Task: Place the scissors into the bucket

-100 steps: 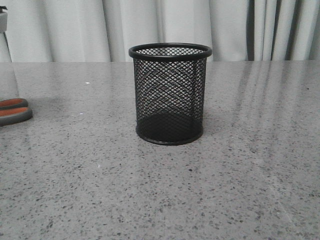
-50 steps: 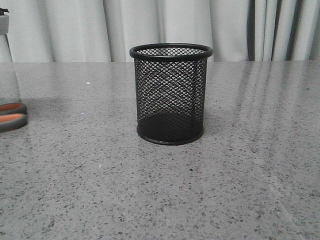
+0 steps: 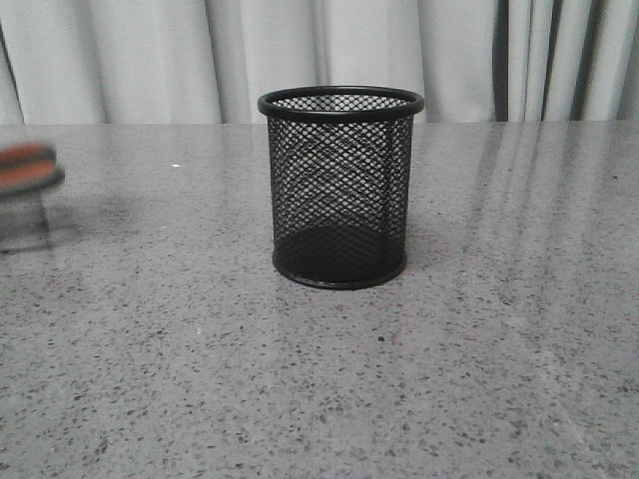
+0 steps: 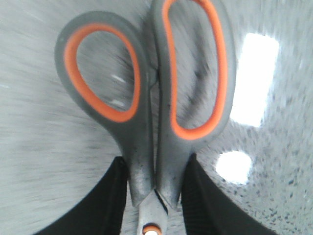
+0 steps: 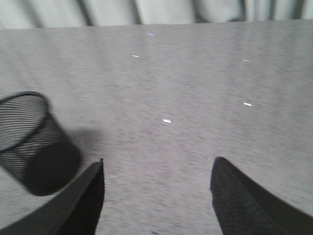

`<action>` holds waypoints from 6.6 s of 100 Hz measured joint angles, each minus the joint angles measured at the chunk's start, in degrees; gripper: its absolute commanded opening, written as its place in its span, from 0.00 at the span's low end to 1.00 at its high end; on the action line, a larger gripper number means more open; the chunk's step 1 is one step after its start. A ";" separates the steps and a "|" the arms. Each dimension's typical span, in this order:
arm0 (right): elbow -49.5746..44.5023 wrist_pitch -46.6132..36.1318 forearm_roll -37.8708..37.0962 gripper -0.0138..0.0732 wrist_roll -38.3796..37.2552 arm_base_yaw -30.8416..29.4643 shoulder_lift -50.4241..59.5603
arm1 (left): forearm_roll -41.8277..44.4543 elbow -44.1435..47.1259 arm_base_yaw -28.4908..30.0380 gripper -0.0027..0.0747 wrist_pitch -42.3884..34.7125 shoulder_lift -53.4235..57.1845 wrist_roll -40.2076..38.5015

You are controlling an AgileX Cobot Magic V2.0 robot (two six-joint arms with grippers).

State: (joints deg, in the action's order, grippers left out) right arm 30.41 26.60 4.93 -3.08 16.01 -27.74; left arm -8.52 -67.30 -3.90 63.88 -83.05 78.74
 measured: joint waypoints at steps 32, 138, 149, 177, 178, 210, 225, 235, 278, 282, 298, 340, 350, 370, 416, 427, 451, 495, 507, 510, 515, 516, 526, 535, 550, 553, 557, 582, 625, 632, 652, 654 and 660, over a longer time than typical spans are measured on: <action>1.47 -9.65 14.42 0.66 6.91 20.29 -3.38 | -3.26 0.00 -15.77 0.06 -6.35 17.19 -0.10; 23.73 -19.05 20.69 0.11 7.17 36.49 -35.04 | -2.31 0.33 -40.18 0.06 -20.03 25.30 0.02; 24.13 -19.19 21.33 0.08 6.95 36.93 -35.04 | -2.22 0.33 -40.18 0.07 -21.17 25.30 0.02; 24.48 -13.84 21.14 0.08 7.20 33.04 -34.91 | -6.33 0.49 -40.53 0.60 -22.13 28.62 -2.79; 24.48 -13.35 21.13 0.08 7.20 32.65 -34.91 | -6.57 0.49 -40.66 0.61 -22.34 28.92 -3.14; 40.35 21.91 15.66 0.09 7.20 16.91 -33.02 | -8.82 0.29 -40.81 0.08 -24.54 43.47 -16.31; 49.46 39.89 12.71 0.09 6.85 14.79 -37.16 | -8.92 0.25 -40.81 0.01 -22.38 46.72 -17.65; 51.20 44.37 11.15 0.09 6.51 14.64 -41.18 | -8.92 0.25 -40.81 0.01 -20.35 47.11 -17.73; 51.32 41.31 6.17 0.09 6.17 14.64 -50.72 | -9.14 0.36 -40.81 0.01 -15.08 47.11 -19.19; 51.43 40.44 6.17 0.09 6.17 14.64 -51.15 | -9.54 0.36 -40.81 0.01 -15.08 47.11 -19.32; 51.93 39.18 6.17 0.23 6.17 14.64 -51.88 | -10.57 0.36 -40.81 0.01 -15.08 47.11 -19.53; 54.68 35.13 6.17 0.61 6.17 14.64 -51.64 | -10.94 0.36 -40.81 0.01 -15.08 47.11 -21.15; 57.50 35.56 6.17 0.51 6.17 14.64 -50.17 | -8.29 0.36 -40.81 0.01 -15.43 47.23 -26.17; 56.60 35.72 4.62 0.08 6.17 14.64 -41.15 | 8.52 3.75 -40.23 0.01 -19.04 51.91 -47.29; 7.89 0.00 -12.67 0.10 6.17 14.64 -2.09 | 28.13 37.35 -40.08 0.01 -34.37 79.43 -84.57; -1.08 -6.40 -16.19 0.10 6.17 14.64 4.57 | 28.41 42.90 -40.08 0.01 -37.43 82.53 -87.54; -8.28 -14.16 -17.96 0.10 6.17 14.64 11.29 | 27.22 48.54 -40.08 0.01 -38.96 83.40 -88.46; -8.49 -15.63 -18.22 0.10 6.17 14.64 11.62 | 25.25 48.65 -40.08 0.01 -39.67 83.40 -88.54; -8.55 -15.75 -18.22 0.10 6.17 14.64 11.62 | 25.25 48.65 -40.08 0.01 -39.67 83.40 -88.54; -8.55 -15.75 -18.22 0.10 6.17 14.64 11.62 | 25.25 48.65 -40.08 0.01 -39.67 83.40 -88.54; -8.55 -15.82 -18.22 0.10 6.17 14.64 11.62 | 25.25 48.65 -40.08 0.01 -39.67 83.40 -88.54; -8.55 -15.82 -18.22 0.10 6.17 14.64 11.62 | 25.25 48.65 -40.08 0.01 -39.67 83.40 -88.54; -8.55 -15.87 -18.22 0.10 6.17 14.64 11.62 | 27.76 48.65 -40.08 0.01 -40.23 83.40 -88.54; -8.55 -15.87 -18.22 0.10 6.17 14.64 11.62 | 28.84 48.65 -39.63 0.01 -40.76 83.40 -88.54; -8.55 -15.87 -18.22 0.10 6.17 14.64 11.62 | 23.75 50.06 -33.81 0.01 -41.67 83.40 -80.18; -8.55 -15.87 -18.22 0.10 6.17 14.64 11.62 | 21.56 50.93 -31.94 0.01 -42.43 83.40 -76.13; -8.55 -15.87 -18.22 0.10 6.17 14.64 11.62 | 17.84 52.61 -28.79 0.01 -43.48 83.40 -71.99; -8.55 -15.87 -18.22 0.10 6.17 14.64 11.62 | 3.23 64.32 -8.50 0.01 -51.69 83.40 -62.19; -8.55 -15.96 -18.22 0.10 6.17 14.64 11.62 | 2.29 67.45 0.62 0.01 -44.12 83.40 -62.95; -8.55 -15.96 -18.22 0.10 6.17 14.64 11.62 | 2.29 67.45 1.00 0.01 -44.12 83.40 -62.95; -8.55 -15.96 -18.22 0.10 6.17 14.64 11.62 | 2.29 67.45 1.10 0.01 -44.12 83.40 -62.95; -8.55 -15.96 -18.22 0.10 6.17 14.64 11.62 | 2.29 67.45 1.10 0.01 -44.12 83.40 -62.95; -8.55 -15.96 -18.22 0.10 6.17 14.64 11.62 | 2.29 67.45 1.10 0.01 -44.12 83.40 -62.95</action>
State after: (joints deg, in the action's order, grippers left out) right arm 21.86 10.64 -13.29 3.09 30.65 -16.12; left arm -6.23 0.15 -2.80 19.76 0.35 15.80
